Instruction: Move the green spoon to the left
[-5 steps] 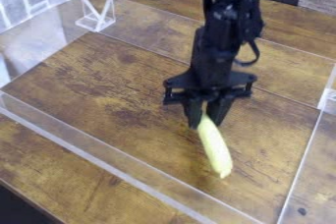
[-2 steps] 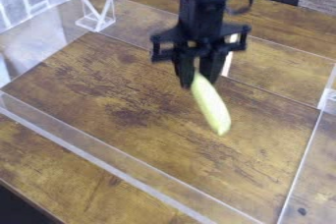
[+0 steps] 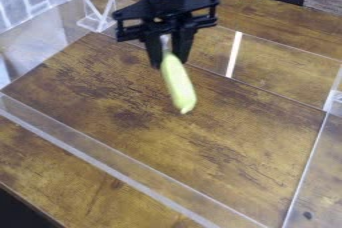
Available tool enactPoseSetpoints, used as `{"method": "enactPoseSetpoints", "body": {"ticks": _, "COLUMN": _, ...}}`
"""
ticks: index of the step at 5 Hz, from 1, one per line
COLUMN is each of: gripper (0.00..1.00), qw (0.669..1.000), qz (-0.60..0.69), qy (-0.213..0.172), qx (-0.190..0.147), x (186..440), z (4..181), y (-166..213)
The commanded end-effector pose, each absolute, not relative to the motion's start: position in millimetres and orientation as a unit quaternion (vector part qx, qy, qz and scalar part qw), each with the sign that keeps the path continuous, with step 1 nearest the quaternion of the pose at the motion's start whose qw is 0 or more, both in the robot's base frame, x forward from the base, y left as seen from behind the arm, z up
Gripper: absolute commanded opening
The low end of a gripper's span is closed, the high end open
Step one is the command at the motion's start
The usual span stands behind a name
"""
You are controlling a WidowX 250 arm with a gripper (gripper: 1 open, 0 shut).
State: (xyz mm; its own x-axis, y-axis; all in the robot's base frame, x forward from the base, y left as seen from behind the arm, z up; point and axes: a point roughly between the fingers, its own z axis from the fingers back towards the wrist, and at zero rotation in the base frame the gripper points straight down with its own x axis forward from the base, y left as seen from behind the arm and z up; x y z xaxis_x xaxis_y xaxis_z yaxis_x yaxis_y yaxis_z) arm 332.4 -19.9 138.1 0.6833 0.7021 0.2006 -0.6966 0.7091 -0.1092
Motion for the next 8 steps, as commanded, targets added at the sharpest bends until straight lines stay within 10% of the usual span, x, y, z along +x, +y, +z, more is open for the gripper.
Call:
{"method": "enactPoseSetpoints", "body": {"ticks": 1, "gripper": 0.0, "qw": 0.915, "qz": 0.372, "qy": -0.15, "qx": -0.036, "x": 326, "z": 161.1, "y": -11}}
{"method": "enactPoseSetpoints", "body": {"ticks": 8, "gripper": 0.0, "qw": 0.883, "qz": 0.433, "qy": -0.179, "qx": -0.035, "x": 305, "z": 155.6, "y": 3}}
